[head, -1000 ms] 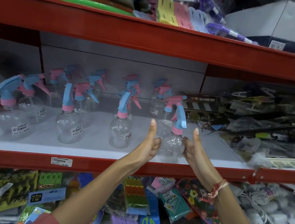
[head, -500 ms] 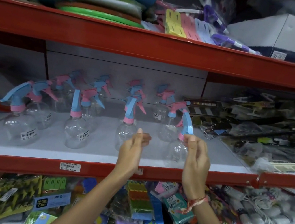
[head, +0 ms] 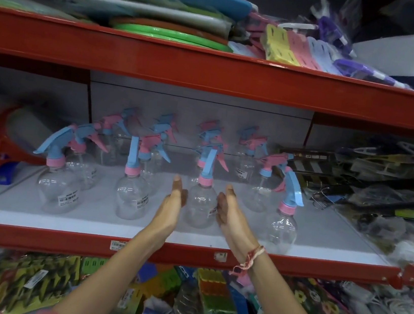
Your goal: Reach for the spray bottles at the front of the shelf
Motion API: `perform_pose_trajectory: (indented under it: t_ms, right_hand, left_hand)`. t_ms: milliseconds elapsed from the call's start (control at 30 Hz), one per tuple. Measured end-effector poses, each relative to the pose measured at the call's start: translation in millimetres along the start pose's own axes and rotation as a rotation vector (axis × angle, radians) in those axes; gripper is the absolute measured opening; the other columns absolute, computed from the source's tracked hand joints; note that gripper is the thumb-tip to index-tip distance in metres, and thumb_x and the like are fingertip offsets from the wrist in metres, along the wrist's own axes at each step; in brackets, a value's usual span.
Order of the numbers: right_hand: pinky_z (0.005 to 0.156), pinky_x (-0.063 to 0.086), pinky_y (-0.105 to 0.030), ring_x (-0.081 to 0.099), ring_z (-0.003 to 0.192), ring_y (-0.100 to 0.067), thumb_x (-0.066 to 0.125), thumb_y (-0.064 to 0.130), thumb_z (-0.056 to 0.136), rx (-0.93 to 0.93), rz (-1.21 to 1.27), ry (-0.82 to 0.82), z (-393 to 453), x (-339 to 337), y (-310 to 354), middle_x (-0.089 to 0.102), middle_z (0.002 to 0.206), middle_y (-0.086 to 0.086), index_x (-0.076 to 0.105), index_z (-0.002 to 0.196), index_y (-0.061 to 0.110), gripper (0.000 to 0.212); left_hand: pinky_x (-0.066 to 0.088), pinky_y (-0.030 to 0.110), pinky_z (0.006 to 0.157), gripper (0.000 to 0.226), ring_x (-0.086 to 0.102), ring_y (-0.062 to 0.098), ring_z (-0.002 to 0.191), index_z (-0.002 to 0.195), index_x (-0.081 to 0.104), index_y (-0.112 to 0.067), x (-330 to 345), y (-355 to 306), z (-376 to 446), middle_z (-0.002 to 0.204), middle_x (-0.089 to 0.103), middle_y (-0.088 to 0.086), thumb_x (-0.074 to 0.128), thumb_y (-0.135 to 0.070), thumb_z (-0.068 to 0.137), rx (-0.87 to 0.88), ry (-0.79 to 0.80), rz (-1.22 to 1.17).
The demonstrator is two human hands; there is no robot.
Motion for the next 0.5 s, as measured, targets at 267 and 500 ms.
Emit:
perform_pose_trajectory:
  t_ms: [267,500]
  right_hand:
    - [0.105,0.026,-0.019,0.032,0.139,-0.011,0.018,0.053,0.096,0.007,0.039,0.108,-24.0,-5.1,4.7,0.029,0.155,-0.004,0.025,0.147,0.008,0.068]
    - [0.118,0.019,-0.030,0.024,0.144,-0.014,0.021,0.071,0.085,0.035,0.009,0.086,-39.1,-7.9,-5.4,0.018,0.159,-0.004,0.017,0.150,0.011,0.089]
  left_hand:
    - [0.020,0.035,0.118,0.087,0.037,0.022,0.139,0.142,0.033,-0.002,-15.3,-4.9,-23.6,0.152,0.035,0.014,0.010,-0.066,0.087,-0.030,0.140,0.018]
    - [0.017,0.036,0.119,0.086,0.032,0.021,0.141,0.143,0.029,-0.001,-17.8,-8.4,-51.9,0.154,0.030,0.014,0.007,-0.064,0.088,-0.049,0.230,0.021]
Point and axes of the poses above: each hand's wrist, its own z-axis towards the middle knuckle, its own x-axis out of the palm, y = z × x, the point moved 2 cm from there along z, towards the middle knuckle
